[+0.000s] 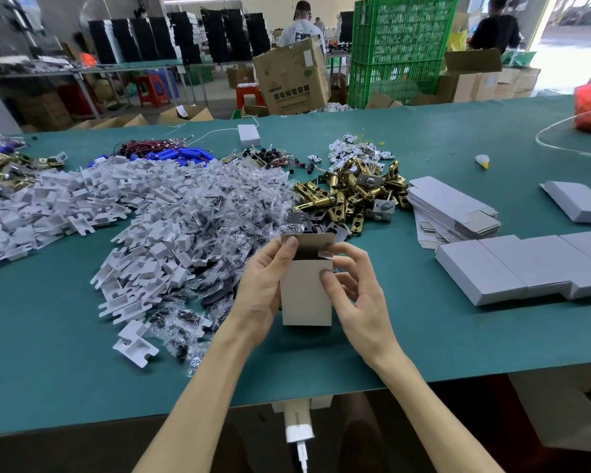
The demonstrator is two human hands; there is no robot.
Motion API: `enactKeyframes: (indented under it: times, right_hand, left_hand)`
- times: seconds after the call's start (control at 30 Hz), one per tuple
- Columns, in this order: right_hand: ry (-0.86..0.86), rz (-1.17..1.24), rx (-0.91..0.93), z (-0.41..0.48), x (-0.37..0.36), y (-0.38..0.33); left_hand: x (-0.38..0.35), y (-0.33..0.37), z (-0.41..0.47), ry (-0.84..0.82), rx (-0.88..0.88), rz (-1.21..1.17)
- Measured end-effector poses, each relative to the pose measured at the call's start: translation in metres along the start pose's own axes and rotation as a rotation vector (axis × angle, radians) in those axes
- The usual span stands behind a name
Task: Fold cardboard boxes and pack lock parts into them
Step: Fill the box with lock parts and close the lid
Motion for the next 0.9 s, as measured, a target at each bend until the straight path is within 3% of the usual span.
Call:
enactKeyframes:
  times: [0.5,0.73,0.9]
  right_hand:
    - [-0.015,0.022,-0.008,0.000,-0.001,0.000]
    - [0.000,-0.006,-0.023,0.000,0.000,0.000]
    - [0.004,-0.023,-0.011,0.000,0.000,-0.001]
  left_hand:
    - [-0.001,0.007,-0.001,0.044,-0.088,0.145]
    - [0.004,0.026,-0.005,0.075,-0.270,0.245]
    - [0.007,0.028,-0.003,0.125,-0.292,0.294]
Point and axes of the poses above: each hand's wrist, its own z-axis towards the middle knuckle, its own x-axis out of the back of the hand, y = z × x, the point moved 10 cm from there along z, towards the middle knuckle, and after that the axes turned 7 degrees about y, right-handed, at the moved point
